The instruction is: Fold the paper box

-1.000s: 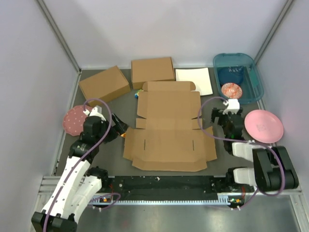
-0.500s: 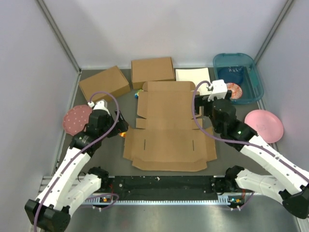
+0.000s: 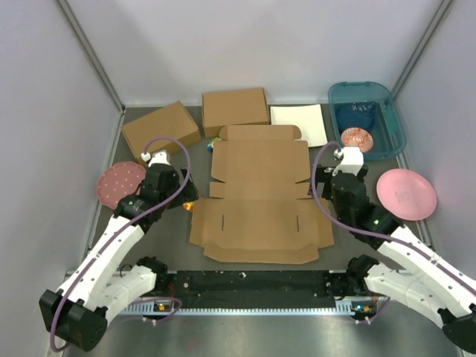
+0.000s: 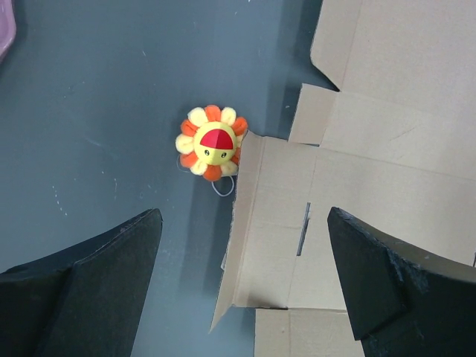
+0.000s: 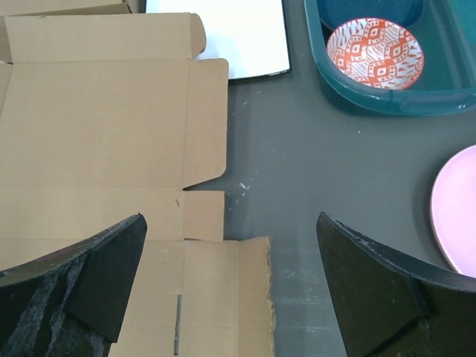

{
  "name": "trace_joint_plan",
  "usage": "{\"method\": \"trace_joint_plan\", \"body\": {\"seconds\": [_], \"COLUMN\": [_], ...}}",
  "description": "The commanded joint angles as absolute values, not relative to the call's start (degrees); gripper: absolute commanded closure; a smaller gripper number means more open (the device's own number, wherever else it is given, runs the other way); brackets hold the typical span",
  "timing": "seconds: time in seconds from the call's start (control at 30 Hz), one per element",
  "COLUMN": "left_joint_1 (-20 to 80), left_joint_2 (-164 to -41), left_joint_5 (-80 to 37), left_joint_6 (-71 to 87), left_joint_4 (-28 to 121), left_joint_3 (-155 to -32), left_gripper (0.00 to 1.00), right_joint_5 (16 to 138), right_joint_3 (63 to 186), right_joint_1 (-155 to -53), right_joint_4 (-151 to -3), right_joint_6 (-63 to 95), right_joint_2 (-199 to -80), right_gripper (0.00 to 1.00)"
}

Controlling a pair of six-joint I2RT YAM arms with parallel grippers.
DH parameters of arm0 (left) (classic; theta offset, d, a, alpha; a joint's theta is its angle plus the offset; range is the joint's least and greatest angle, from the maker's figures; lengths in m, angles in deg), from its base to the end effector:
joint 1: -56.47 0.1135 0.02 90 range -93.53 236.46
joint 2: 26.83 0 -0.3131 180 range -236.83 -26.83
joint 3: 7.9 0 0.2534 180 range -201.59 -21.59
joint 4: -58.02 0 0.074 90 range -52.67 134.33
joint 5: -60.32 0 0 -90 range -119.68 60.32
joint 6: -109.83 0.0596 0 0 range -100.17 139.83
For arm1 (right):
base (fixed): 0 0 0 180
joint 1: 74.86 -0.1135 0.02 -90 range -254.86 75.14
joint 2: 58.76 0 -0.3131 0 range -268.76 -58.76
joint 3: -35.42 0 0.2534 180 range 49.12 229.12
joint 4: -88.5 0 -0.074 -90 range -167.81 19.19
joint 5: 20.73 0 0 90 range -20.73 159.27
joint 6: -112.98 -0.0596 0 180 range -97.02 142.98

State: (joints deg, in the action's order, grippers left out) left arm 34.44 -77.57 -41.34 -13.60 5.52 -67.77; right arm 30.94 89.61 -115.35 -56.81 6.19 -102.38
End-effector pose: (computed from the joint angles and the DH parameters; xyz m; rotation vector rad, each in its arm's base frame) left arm 0.1605 -0.0520 0.3052 -0.3320 2.2983 -0.2556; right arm 0.1401 0.0710 0.3266 0.0278 1.8969 0.0102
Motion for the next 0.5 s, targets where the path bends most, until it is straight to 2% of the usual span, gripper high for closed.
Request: {"method": "trace_joint_plan", "body": {"seconds": [0.0, 0.17, 0.3, 0.47], "left_joint_1": [34.32, 34.49, 34.58, 34.58], "left_joint_2": [-76.23, -76.05, -77.19, -76.41], "left_joint_5": [-43.39, -42.43, -36.99, -31.19], "left_joint_6": [-12.87, -15.15, -15.50, -14.36], "left_joint_4": [6.18, 8.29, 10.23, 10.32], "left_joint_3": [-69.41, -66.51, -65.19, -63.79], "left_gripper": [0.01, 0.01, 0.01, 0.02], "right_joint_5": [32.88, 35.86, 34.63, 41.31], "right_joint_3": [88.76, 87.62, 87.18, 88.66], "right_joint_1": [-115.73, -115.65, -115.65, -115.56], "right_joint_4": [-57.59, -57.24, -56.10, -54.61], "right_joint_6": [2.69, 0.84, -4.43, -2.33], "right_joint_2": [-100.25, -98.93, -96.30, -97.16], "right_gripper": [0.01, 0.01, 0.01, 0.01]}}
